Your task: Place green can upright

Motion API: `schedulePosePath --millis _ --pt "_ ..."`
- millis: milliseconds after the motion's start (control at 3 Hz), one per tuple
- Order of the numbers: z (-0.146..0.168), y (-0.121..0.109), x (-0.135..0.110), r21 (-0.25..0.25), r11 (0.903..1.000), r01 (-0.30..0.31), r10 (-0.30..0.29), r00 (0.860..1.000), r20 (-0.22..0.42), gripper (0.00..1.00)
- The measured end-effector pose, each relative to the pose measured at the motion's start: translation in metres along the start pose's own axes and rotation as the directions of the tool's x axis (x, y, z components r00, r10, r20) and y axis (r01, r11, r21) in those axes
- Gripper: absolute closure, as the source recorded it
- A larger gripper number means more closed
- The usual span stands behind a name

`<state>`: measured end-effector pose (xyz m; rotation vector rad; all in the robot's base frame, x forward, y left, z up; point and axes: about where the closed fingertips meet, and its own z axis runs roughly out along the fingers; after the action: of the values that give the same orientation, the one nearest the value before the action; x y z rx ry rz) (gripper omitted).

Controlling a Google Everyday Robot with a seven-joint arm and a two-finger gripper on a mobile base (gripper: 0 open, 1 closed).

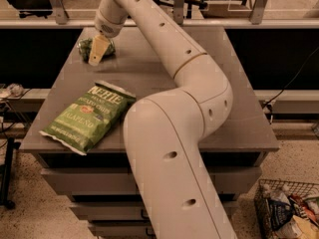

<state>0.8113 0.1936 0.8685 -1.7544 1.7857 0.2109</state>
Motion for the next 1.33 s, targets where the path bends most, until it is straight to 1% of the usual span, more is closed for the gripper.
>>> schedulePosePath --millis 333,667,1000,1333 --pt "-0.001 0.000 0.001 -0.007 0.9998 0.021 -0.021 1.000 -0.011 0.41" --pt "-0.003 0.001 0.001 -0.013 0.9994 0.031 -0.031 0.999 -0.012 0.62" --pt "-0.013 -0.001 0.003 -0.008 0.9991 0.041 -0.041 0.999 -0.005 0.87" --pt "-0.050 -0.009 0.008 0.042 0.9923 0.116 -0.114 0.992 -0.052 1.00"
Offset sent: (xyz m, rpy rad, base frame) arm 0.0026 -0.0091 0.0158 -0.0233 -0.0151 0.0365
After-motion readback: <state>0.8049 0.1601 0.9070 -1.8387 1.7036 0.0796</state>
